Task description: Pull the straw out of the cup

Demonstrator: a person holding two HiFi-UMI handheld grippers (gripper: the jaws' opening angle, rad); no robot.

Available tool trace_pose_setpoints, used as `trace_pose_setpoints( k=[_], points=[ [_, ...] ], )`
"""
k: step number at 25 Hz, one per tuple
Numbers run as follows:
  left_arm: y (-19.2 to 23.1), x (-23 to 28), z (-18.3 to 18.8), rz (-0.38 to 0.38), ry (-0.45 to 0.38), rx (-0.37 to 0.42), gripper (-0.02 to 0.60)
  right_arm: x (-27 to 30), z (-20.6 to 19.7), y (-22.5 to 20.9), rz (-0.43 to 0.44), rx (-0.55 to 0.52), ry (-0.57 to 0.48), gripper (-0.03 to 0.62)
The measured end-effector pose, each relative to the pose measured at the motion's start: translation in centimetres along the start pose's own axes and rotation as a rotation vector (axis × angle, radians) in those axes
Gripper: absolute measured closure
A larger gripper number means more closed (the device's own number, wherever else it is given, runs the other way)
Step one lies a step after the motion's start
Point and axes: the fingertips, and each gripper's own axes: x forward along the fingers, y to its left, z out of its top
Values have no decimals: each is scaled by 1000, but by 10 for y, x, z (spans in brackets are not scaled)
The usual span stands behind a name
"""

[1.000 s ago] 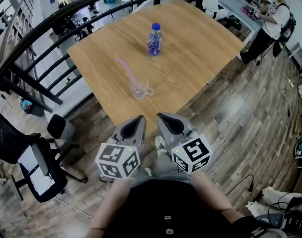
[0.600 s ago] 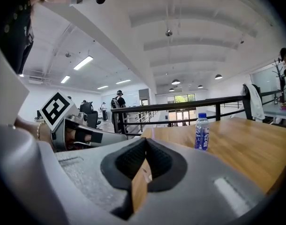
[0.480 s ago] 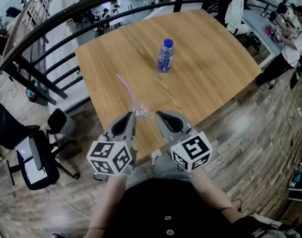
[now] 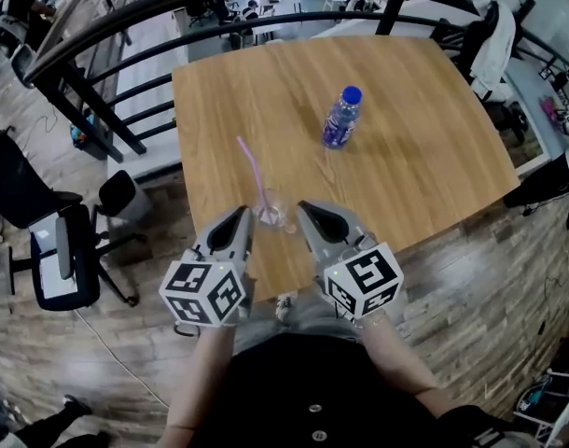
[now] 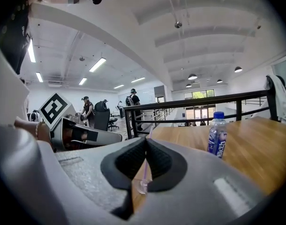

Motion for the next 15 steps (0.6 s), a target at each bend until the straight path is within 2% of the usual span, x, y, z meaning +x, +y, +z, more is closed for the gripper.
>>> trace_pose_setpoints(
  k=[7, 15],
  points=[
    [12, -10, -8, 73, -16, -40, 571, 10, -7, 6, 70, -13, 26, 595],
    [19, -11, -12, 96, -15, -55, 569, 16, -11, 8, 76, 15, 12, 594]
  ],
)
